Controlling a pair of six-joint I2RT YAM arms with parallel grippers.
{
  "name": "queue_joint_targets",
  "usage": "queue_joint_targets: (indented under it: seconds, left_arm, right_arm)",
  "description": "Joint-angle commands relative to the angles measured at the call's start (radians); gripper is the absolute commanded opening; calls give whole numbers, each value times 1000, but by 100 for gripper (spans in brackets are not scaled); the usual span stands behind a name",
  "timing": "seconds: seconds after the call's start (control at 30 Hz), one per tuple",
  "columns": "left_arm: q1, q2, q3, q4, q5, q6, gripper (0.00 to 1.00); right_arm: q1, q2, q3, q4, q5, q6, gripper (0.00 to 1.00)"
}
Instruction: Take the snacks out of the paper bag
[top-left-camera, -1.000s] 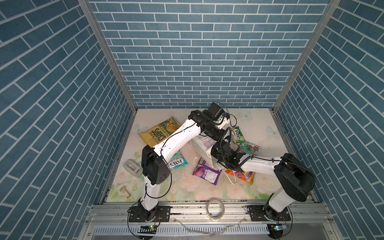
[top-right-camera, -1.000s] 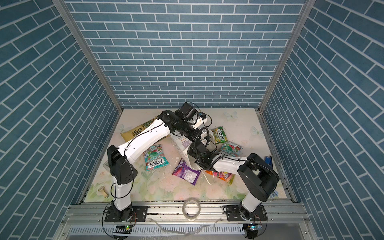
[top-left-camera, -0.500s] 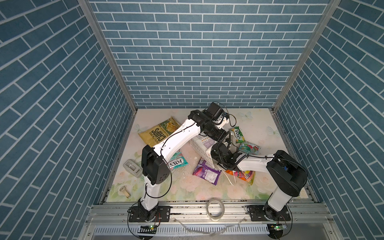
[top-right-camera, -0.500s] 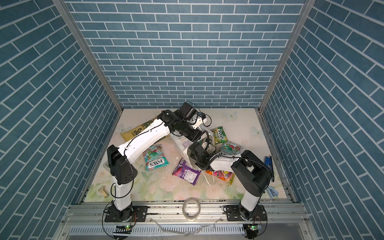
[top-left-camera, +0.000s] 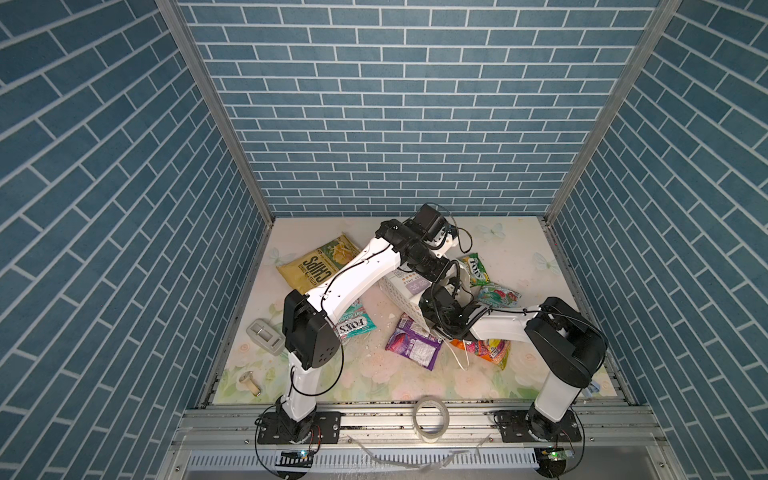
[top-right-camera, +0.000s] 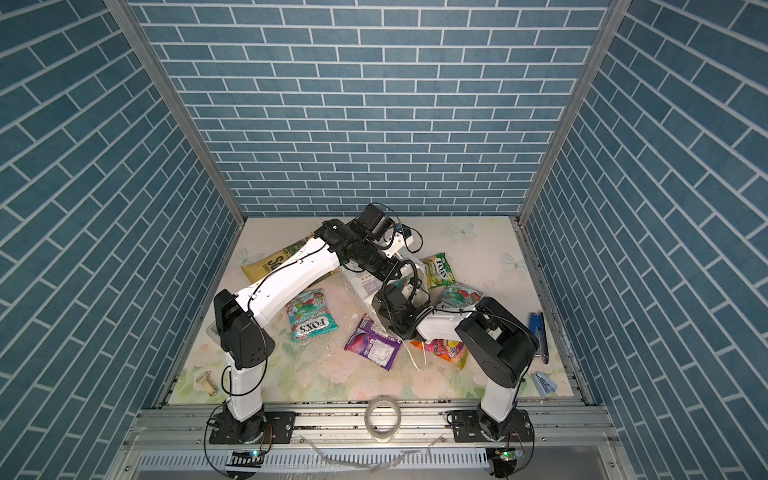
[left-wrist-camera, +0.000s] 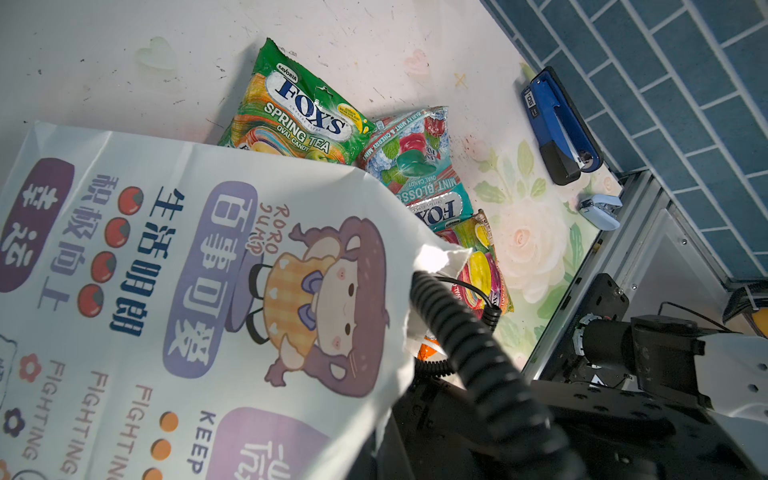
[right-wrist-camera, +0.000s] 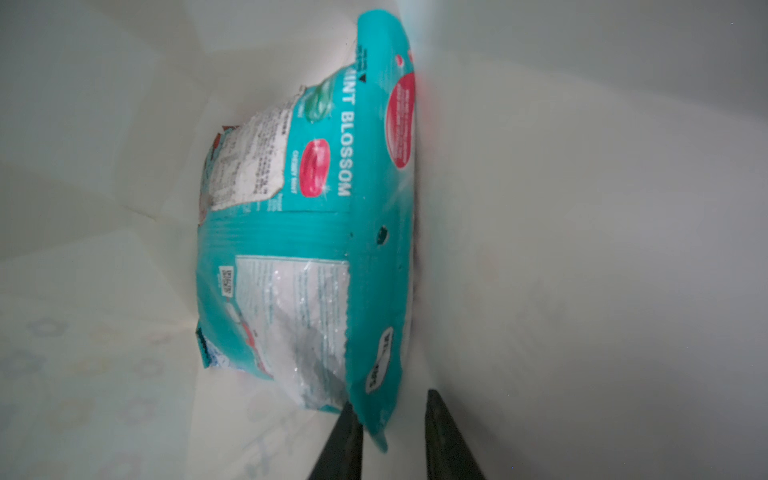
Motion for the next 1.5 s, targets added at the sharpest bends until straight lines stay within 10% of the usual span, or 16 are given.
queue_joint_targets:
  seconds: [0.0, 0.27, 1.47]
  left_arm:
    - [-17, 11, 29, -38, 79, 16, 0]
    - [-25, 12, 37, -62, 93, 34, 0]
    - [31, 51, 57, -89, -49, 16, 0]
  right_arm:
    - [-6, 26, 27, 10, 24, 5, 23]
    - [-10, 37, 31, 36, 48, -17, 0]
    - [-12, -189, -80, 113, 3, -62, 0]
